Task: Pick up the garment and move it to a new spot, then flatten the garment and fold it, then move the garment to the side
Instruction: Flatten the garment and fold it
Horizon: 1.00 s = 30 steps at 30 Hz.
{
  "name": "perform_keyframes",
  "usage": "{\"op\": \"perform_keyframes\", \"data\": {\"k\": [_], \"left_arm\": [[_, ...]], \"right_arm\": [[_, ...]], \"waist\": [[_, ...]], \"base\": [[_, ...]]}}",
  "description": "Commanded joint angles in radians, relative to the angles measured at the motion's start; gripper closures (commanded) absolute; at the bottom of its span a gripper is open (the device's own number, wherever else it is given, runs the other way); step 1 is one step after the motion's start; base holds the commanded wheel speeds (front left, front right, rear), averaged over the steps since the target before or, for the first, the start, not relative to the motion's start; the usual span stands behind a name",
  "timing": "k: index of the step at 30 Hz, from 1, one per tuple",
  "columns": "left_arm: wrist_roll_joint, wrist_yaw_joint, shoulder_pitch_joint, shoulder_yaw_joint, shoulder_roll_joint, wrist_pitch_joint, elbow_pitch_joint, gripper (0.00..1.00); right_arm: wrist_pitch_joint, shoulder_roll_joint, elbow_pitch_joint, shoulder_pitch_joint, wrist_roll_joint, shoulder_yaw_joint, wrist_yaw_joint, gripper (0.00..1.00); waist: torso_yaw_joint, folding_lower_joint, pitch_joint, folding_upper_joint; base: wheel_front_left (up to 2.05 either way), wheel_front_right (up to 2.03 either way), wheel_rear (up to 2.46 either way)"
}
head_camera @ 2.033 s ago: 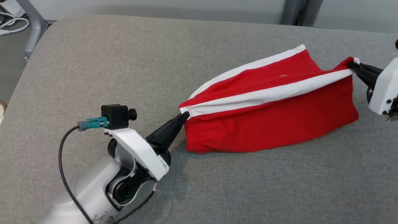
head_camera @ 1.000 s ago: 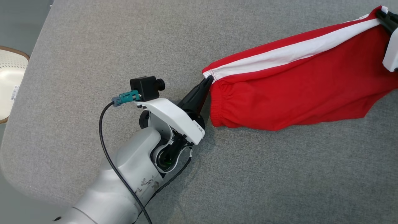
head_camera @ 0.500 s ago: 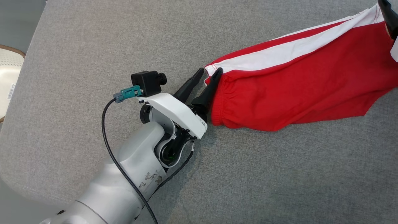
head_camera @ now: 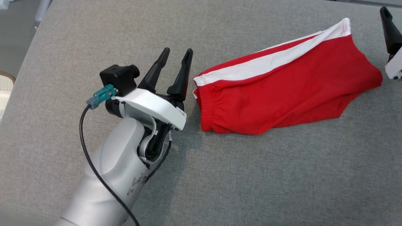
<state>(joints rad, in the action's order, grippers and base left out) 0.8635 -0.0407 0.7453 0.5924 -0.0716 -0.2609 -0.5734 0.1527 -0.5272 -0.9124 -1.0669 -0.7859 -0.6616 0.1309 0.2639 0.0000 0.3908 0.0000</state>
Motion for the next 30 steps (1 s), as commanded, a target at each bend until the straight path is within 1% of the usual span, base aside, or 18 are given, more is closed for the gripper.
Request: {"op": "perform_keyframes", "data": {"k": [1,3,6,8,10,14,16,18,20,21,23,25,27,30], "left_arm": [[-0.047,0.011,-0.028,-0.029,-0.001,-0.002,0.030,0.00],[-0.135,0.031,-0.076,-0.089,-0.001,-0.002,0.093,0.00],[-0.249,0.050,-0.157,-0.186,0.004,-0.002,0.189,0.00],[-0.324,0.059,-0.207,-0.248,0.007,-0.002,0.253,0.00],[-0.386,0.057,-0.267,-0.302,0.009,-0.002,0.307,0.00],[-0.475,0.047,-0.367,-0.396,0.015,-0.002,0.387,0.00],[-0.506,0.041,-0.420,-0.434,0.017,-0.002,0.414,0.00],[-0.541,0.035,-0.464,-0.460,0.019,-0.002,0.439,0.00],[-0.572,0.037,-0.506,-0.473,0.018,-0.002,0.463,0.00],[-0.572,0.037,-0.506,-0.473,0.018,-0.002,0.463,0.00],[-0.592,0.040,-0.547,-0.477,0.019,-0.002,0.476,0.00],[-0.583,0.052,-0.581,-0.480,0.018,-0.002,0.489,0.00],[-0.592,0.060,-0.608,-0.479,0.019,-0.002,0.502,0.00],[-0.611,0.061,-0.644,-0.478,0.018,-0.002,0.498,0.00]], "right_arm": [[0.039,0.003,0.013,0.021,-0.004,0.008,0.000,0.00],[0.084,0.008,0.040,0.059,0.020,0.003,0.000,0.00],[0.112,0.006,0.079,0.109,0.049,0.056,0.000,0.00],[0.114,0.014,0.146,0.146,0.093,0.146,0.000,0.00],[0.113,0.031,0.234,0.229,0.181,0.242,0.000,0.00],[0.112,0.098,0.425,0.406,0.369,0.422,0.000,0.00],[0.111,0.154,0.502,0.501,0.434,0.489,0.000,0.00],[0.111,0.200,0.565,0.580,0.494,0.546,0.000,0.00],[0.112,0.247,0.612,0.643,0.531,0.589,0.000,0.00],[0.112,0.247,0.612,0.643,0.531,0.589,0.000,0.00],[0.111,0.286,0.640,0.698,0.556,0.622,0.000,0.00],[0.111,0.326,0.665,0.744,0.572,0.651,0.000,0.00],[0.111,0.354,0.677,0.783,0.588,0.673,0.000,0.00],[0.112,0.387,0.683,0.826,0.596,0.690,0.000,0.00]], "waist": [[-0.028,0.0000,-0.029,0.0000],[-0.047,0.0000,-0.050,0.0000],[-0.078,0.0000,-0.080,0.0000],[-0.100,0.0000,-0.097,0.0000],[-0.122,0.0000,-0.113,0.0000],[-0.166,0.0000,-0.144,0.0000],[-0.185,0.0000,-0.159,0.0000],[-0.202,0.0000,-0.172,0.0000],[-0.216,0.0000,-0.184,0.0000],[-0.216,0.0000,-0.184,0.0000],[-0.228,0.0000,-0.195,0.0000],[-0.239,0.0000,-0.204,0.0000],[-0.248,0.0000,-0.212,0.0000],[-0.259,0.0000,-0.219,0.0000]], "base": [[0.00,0.00,0.00],[0.00,0.00,0.00],[0.00,0.00,0.00],[0.00,0.00,0.00],[0.00,0.00,0.00],[0.00,0.00,0.00],[0.00,0.00,0.00],[0.00,0.00,0.00],[0.00,0.00,0.00],[0.00,0.00,0.00],[0.00,0.00,0.00],[0.00,0.00,0.00],[0.00,0.00,0.00],[0.00,0.00,0.00]]}}
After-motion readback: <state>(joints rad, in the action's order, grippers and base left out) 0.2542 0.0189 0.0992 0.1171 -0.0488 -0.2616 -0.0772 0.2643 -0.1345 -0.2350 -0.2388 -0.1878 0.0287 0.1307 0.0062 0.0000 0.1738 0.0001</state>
